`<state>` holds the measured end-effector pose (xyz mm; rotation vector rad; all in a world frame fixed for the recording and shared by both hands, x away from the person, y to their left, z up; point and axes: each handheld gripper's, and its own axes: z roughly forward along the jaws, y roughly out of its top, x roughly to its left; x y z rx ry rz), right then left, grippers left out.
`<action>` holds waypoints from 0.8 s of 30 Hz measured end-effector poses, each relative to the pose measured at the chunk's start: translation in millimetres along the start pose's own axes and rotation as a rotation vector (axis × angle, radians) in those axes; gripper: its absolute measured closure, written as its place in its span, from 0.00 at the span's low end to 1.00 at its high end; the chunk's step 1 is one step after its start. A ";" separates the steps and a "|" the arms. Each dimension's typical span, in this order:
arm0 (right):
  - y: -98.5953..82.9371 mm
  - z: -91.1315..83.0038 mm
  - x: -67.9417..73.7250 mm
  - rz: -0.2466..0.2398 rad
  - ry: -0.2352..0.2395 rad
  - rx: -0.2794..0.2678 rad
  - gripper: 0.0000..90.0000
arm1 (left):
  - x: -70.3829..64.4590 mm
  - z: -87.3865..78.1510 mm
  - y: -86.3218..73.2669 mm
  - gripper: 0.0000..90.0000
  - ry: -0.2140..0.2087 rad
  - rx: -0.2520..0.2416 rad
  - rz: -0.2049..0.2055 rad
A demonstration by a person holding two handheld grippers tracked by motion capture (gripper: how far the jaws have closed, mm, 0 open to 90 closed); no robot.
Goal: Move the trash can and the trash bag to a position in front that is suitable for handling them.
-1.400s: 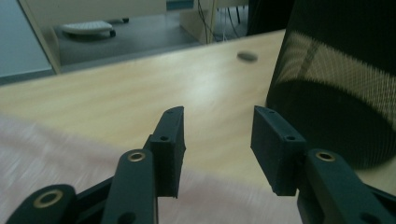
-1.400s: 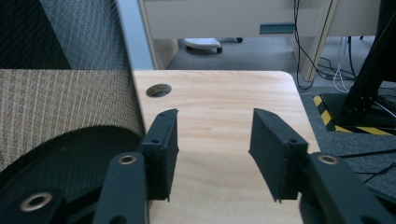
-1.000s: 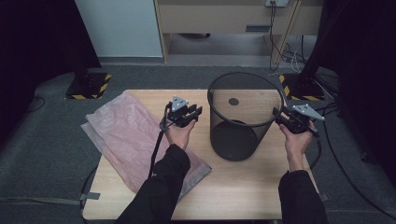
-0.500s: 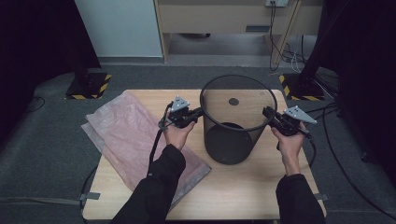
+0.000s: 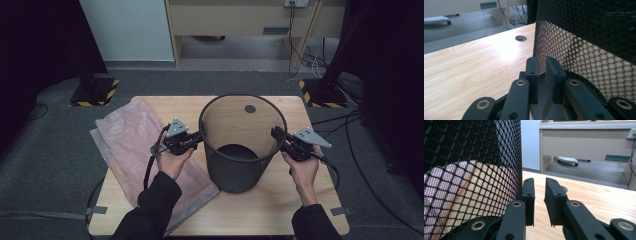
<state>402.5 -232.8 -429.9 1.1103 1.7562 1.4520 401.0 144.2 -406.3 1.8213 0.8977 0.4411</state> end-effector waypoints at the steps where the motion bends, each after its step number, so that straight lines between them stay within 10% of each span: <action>1: 0.1 -1.2 3.8 -0.011 0.005 0.002 0.86 | -0.5 -3.9 -1.6 0.89 0.004 0.001 0.000; 8: -2.7 -5.1 23.0 0.002 0.012 0.001 0.78 | 2.8 -25.1 -8.1 0.82 0.015 0.001 0.015; 16: -12.5 -25.5 10.3 0.014 -0.047 0.019 0.54 | 22.6 -48.6 -30.0 0.66 0.111 0.011 -0.012; 24: -62.9 -46.2 -16.0 0.097 -0.131 0.100 0.34 | 32.4 -23.6 -59.6 0.45 0.206 0.067 -0.078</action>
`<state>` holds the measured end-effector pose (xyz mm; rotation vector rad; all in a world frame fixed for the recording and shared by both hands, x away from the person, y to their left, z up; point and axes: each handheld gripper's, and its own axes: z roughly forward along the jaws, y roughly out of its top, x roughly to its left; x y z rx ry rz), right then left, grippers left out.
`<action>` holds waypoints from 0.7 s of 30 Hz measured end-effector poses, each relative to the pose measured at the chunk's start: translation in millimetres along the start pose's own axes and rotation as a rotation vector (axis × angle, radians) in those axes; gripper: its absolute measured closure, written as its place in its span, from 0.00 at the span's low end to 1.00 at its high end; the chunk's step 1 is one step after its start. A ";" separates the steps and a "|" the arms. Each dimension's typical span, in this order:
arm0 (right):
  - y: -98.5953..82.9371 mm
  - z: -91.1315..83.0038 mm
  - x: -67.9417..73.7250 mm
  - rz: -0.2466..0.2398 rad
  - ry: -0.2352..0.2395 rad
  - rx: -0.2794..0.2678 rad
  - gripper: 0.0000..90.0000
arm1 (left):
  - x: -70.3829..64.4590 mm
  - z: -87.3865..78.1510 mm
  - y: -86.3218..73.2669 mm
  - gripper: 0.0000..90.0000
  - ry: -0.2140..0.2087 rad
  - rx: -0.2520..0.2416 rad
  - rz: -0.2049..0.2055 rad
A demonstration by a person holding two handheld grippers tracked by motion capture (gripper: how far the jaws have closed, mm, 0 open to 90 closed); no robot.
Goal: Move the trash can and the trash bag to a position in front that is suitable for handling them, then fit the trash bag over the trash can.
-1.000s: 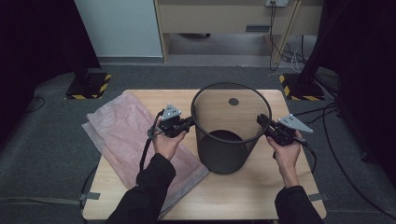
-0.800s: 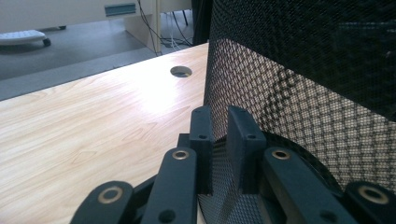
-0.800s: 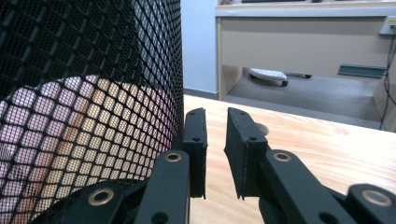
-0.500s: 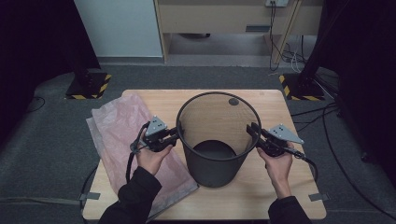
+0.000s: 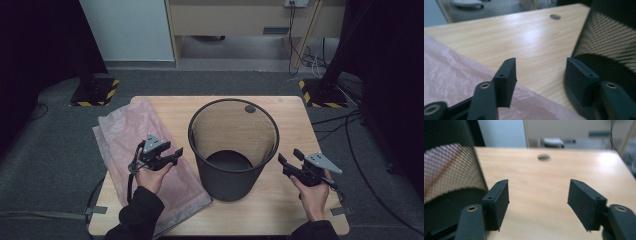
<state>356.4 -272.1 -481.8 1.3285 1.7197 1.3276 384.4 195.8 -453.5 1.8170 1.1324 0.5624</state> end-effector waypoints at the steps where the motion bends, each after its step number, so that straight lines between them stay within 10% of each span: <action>1: -1.9 -0.3 -1.9 0.008 -0.016 0.004 0.32 | -0.1 5.3 -3.2 0.43 0.013 0.006 -0.003; 21: -12.7 11.3 -6.7 -0.015 -0.011 0.099 0.22 | 8.6 68.2 -51.2 0.46 0.161 0.214 -0.027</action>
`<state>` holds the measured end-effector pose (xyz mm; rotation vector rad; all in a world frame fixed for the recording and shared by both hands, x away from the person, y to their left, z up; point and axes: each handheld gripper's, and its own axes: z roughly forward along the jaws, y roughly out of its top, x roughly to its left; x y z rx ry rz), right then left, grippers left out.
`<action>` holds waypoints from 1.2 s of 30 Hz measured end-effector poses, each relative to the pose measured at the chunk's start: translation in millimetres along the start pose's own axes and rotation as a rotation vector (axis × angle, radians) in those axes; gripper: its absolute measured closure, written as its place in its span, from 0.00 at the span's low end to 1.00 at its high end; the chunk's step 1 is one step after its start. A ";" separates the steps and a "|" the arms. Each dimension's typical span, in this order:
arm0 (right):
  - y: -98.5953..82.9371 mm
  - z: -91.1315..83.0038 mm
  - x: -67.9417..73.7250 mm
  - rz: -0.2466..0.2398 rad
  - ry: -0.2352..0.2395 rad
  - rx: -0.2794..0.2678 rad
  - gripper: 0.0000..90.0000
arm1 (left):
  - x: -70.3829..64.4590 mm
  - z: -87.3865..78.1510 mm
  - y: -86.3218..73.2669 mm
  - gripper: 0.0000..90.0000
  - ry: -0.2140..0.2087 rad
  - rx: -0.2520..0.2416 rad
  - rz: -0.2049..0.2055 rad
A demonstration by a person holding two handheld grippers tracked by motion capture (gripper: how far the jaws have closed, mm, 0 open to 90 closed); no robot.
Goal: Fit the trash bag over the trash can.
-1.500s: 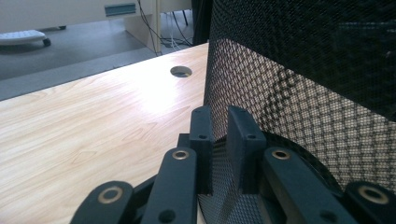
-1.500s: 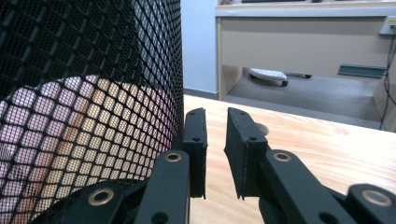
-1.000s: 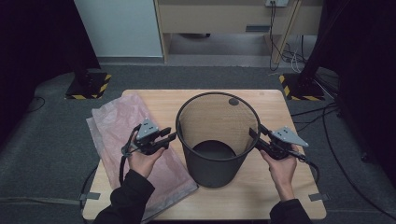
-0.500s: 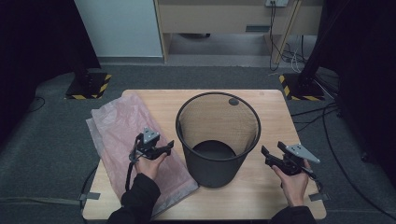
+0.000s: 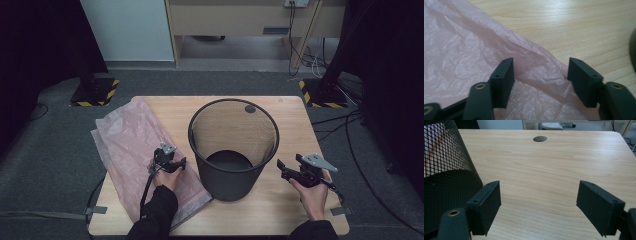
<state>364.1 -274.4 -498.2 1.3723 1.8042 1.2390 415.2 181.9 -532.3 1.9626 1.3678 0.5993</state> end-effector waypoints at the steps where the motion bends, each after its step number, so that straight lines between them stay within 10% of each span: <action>1: -0.4 1.1 0.0 -0.003 0.000 -0.005 0.21 | -0.5 0.1 0.1 0.48 0.003 -0.001 0.005; 13: -1.4 3.1 0.1 -0.010 0.015 0.016 0.21 | 1.8 -0.6 0.0 0.94 -0.020 -0.014 0.003; 18: -1.4 1.6 -0.3 0.006 0.023 0.013 0.21 | 10.5 -7.3 -4.9 0.99 -0.077 -0.033 -0.034; 31: 7.5 -7.1 -1.2 0.006 0.031 -0.039 0.24 | 27.1 -100.7 22.6 1.00 -0.206 -0.384 -0.062; 36: 14.6 -15.2 -3.1 0.018 0.031 -0.069 0.26 | 25.5 -115.1 29.5 1.00 -0.231 -0.424 -0.062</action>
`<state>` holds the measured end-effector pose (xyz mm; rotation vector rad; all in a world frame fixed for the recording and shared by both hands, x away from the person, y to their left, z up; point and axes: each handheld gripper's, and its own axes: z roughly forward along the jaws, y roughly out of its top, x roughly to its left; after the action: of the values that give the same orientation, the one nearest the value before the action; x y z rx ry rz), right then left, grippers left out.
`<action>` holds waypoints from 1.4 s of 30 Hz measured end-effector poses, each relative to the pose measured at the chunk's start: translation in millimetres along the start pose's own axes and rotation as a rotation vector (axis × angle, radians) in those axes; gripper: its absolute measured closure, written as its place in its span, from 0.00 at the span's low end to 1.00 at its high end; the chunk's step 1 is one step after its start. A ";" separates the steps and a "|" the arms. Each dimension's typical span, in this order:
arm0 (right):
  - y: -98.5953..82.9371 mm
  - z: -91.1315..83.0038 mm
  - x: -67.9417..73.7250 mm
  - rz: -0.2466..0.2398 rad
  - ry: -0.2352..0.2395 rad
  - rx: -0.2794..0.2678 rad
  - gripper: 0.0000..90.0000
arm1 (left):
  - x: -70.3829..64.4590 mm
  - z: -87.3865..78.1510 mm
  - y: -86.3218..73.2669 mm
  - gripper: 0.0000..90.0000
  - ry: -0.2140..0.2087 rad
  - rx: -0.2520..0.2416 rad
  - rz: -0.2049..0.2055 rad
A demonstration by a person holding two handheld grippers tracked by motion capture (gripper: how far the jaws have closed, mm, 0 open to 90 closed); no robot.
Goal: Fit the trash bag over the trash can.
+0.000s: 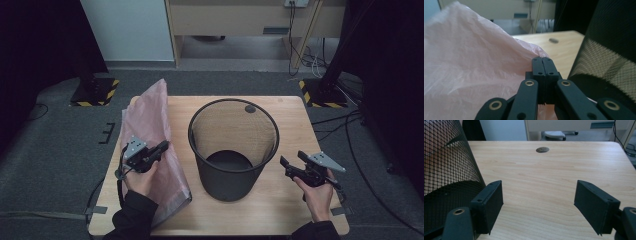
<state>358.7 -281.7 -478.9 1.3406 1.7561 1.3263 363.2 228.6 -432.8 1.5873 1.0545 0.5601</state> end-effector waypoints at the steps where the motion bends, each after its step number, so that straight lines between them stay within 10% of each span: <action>1: 1.4 -1.0 -0.3 0.001 0.002 -0.008 0.26 | -4.2 -4.8 7.8 1.00 -0.014 -0.036 -0.002; 18: 63.7 -44.3 9.8 -0.014 0.027 -0.232 0.31 | -60.1 -46.4 71.6 1.00 -0.168 -0.284 0.112; 31: 114.7 -62.7 47.4 -0.041 0.149 -0.332 0.34 | -105.6 -34.7 94.8 1.00 -0.283 -0.300 0.171; 42: 141.1 -62.2 84.1 -0.052 0.289 -0.318 0.34 | -152.5 -17.8 84.4 1.00 -0.392 -0.236 0.232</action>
<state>329.6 -224.8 -315.3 0.9603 1.6554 1.7523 302.2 107.1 -322.3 1.5364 0.4964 0.4813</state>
